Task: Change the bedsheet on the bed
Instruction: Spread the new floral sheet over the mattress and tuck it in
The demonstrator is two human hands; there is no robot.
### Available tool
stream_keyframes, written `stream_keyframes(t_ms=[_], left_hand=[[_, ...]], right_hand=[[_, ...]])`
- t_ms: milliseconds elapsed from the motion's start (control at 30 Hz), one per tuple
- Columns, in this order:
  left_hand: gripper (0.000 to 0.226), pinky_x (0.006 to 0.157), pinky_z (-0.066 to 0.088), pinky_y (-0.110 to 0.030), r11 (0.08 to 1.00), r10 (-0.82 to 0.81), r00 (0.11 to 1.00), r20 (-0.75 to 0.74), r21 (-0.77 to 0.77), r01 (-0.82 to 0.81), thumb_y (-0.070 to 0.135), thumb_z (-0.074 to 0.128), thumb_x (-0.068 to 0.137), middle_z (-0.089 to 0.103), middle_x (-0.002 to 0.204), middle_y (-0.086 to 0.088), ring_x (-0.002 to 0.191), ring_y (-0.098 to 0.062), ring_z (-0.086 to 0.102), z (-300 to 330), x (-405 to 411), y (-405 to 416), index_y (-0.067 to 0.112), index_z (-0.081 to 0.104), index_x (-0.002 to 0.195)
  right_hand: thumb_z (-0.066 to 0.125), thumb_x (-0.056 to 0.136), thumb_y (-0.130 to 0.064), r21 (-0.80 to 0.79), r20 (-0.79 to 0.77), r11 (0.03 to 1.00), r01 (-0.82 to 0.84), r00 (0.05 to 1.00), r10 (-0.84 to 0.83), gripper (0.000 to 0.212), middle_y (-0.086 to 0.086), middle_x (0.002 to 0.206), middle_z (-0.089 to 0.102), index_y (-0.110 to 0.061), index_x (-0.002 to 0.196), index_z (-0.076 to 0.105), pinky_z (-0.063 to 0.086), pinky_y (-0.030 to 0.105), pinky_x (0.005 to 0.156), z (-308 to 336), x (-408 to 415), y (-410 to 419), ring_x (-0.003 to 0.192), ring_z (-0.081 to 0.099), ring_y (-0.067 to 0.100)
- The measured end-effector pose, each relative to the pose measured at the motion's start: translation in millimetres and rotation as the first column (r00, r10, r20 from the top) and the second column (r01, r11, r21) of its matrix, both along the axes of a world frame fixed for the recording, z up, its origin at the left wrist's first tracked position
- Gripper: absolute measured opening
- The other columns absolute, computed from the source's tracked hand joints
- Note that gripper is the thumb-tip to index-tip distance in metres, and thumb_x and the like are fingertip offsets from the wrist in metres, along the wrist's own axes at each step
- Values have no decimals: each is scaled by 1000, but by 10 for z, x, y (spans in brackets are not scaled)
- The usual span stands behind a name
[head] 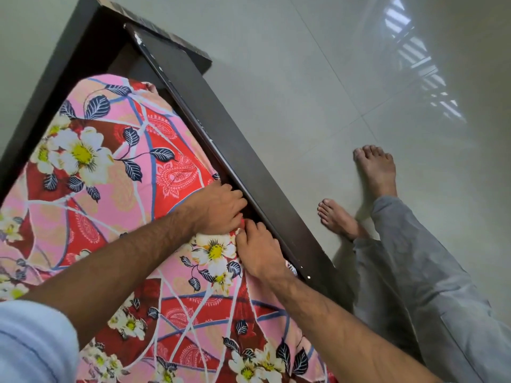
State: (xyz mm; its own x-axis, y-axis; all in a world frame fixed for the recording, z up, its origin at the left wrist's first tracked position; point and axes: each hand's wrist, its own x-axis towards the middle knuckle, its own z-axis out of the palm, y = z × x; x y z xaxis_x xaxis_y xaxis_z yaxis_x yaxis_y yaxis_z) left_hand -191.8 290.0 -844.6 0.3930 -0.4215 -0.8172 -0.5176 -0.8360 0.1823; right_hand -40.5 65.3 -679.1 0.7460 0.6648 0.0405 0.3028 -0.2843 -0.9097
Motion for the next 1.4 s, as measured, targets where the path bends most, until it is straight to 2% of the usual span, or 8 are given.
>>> stream_keyframes(t_ms=[133,200,233,333,767,933,1133,1400], left_hand=[[49,104,38,-49,998,-55,998,-9,21,55,56,26,100,59,107,0,101,-23,60,92,167,217,23,58,117],[66,109,32,-54,985,-145,987,67,100,138,64,11,96,60,112,0,111,-24,58,168,381,457,27,60,120],[77,107,33,-52,978,-164,983,79,147,151,67,1,92,61,116,0,113,-24,58,187,473,600,29,59,124],[90,101,40,-45,961,-126,991,34,251,113,74,-9,85,57,132,0,121,-24,56,171,619,886,33,51,138],[53,84,50,-36,965,109,992,-70,247,-88,67,45,94,71,103,-5,100,-26,65,-133,843,966,19,68,101],[52,98,46,-42,918,-159,987,35,373,134,59,37,101,68,114,0,109,-23,60,-36,750,723,21,69,116],[34,113,24,-66,938,-109,986,127,342,60,40,43,100,67,109,-5,107,-32,60,319,72,-251,17,64,115],[30,112,26,-66,995,84,989,124,33,-89,35,49,97,58,121,-13,117,-36,54,595,-1356,-1427,15,61,115]], right_hand=[[12,85,6,299,-55,923,242,970,-237,11,-8,86,9,-2,86,19,23,-4,74,-32,-118,66,73,7,32],[16,94,-1,174,-61,969,177,984,-169,22,-9,84,10,-8,82,33,-25,30,67,-295,-466,148,77,21,37],[23,102,-11,1,-241,999,50,969,-48,22,-6,74,23,-8,84,35,0,3,105,-522,-828,221,86,39,30],[38,103,-52,-282,-793,921,-268,605,-67,45,-5,139,47,-30,142,33,39,33,111,-1145,-1868,425,126,46,8],[26,83,-86,-366,-888,869,-332,403,-220,62,-11,114,66,-36,113,47,50,47,97,-1781,-2075,457,103,65,13],[19,93,-73,-425,-874,776,-465,434,-218,65,1,107,69,-21,110,54,53,45,95,-1731,-2128,360,97,68,20],[32,101,-43,-591,-526,659,-466,842,124,39,6,112,64,-18,115,58,51,41,84,-1378,-2046,-146,102,63,29],[58,92,-14,-584,-724,755,-299,613,-317,18,-6,94,68,-26,105,59,50,34,86,-1629,-2504,-1394,92,65,18]])
